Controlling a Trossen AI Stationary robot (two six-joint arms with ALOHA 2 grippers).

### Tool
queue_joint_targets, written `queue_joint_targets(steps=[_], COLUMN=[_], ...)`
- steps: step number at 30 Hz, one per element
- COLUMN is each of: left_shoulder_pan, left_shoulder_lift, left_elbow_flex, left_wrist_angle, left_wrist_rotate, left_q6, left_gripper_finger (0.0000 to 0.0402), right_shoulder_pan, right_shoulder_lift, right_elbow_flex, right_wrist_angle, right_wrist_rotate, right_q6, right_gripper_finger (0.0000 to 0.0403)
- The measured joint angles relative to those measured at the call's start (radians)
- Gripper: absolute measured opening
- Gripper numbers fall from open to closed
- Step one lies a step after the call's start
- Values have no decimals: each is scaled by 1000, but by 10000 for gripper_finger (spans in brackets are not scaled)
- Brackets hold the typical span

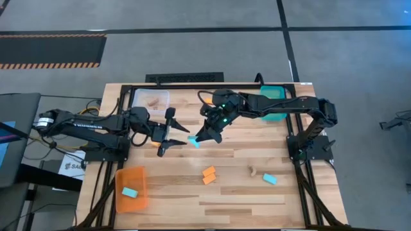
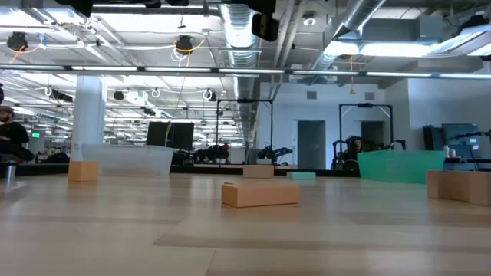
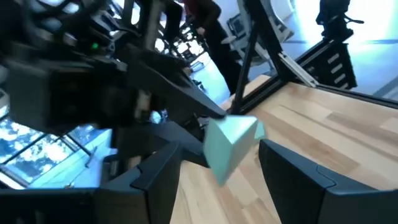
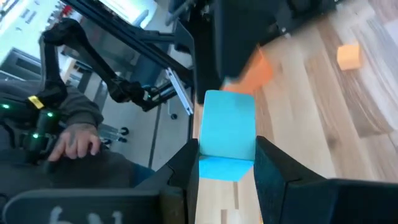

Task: Sort & place blocks by color
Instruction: Put the light blue block into the orange bin

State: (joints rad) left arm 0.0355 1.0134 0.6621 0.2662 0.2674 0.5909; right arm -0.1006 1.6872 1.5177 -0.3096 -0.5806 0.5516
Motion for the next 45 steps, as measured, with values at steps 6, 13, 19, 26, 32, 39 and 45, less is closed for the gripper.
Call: queue_joint_targets(steps=[6,13,19,26,32,39,45], left_shoulder_pan=[9,9,9,8,8,11,28], left_shoulder_lift=[51,69,69,69,69,66,51], left_elbow_flex=[0,11,11,11,11,11,12], left_wrist_angle=[36,54,55,61,60,59,42], left_wrist_rotate=[57,60,50,50,62,73,57], left_q6=[-19,-20,-20,-21,-22,-18,-26], left_gripper_finger=[206,206,206,164,90,14,1], right_shoulder_pan=[0,0,0,-2,-13,-19,-40], right_shoulder_lift=[20,21,21,21,21,19,19], right_elbow_flex=[-2,-3,-3,-3,-3,-3,-3], right_wrist_angle=[22,33,92,93,84,65,66], right_wrist_rotate=[-8,-18,-22,-22,-27,-50,-33], right_q6=[2,7,13,16,32,54,49], right_gripper_finger=[123,123,123,123,123,140,195])
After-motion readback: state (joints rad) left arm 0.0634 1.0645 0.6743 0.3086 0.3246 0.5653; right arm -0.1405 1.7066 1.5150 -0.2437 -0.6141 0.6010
